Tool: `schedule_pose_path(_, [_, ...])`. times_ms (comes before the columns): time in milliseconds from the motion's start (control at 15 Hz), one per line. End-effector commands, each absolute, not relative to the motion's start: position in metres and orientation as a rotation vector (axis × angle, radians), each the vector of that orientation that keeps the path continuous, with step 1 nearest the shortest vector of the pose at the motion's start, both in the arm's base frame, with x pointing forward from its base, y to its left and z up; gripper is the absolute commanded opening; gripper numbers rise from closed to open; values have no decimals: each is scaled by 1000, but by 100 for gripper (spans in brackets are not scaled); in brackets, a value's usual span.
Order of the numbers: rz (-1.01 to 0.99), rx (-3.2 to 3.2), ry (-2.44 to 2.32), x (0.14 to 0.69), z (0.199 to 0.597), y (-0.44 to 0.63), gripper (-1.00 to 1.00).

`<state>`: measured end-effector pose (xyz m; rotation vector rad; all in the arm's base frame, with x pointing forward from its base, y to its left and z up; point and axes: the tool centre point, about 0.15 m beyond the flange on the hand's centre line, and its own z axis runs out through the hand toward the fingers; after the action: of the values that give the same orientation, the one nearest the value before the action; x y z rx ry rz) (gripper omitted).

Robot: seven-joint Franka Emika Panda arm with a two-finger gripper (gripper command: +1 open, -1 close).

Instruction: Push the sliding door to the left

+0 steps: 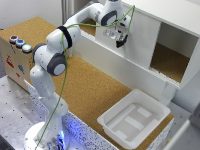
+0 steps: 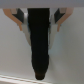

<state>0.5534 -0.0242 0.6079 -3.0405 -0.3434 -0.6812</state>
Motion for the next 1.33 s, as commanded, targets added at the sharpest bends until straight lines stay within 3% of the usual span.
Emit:
schedule_pose_path(0, [-764,-3010,-523,577,582,40,-100])
schedule_pose_path(1267, [-780,-2820,-1043,555,596,157,-100])
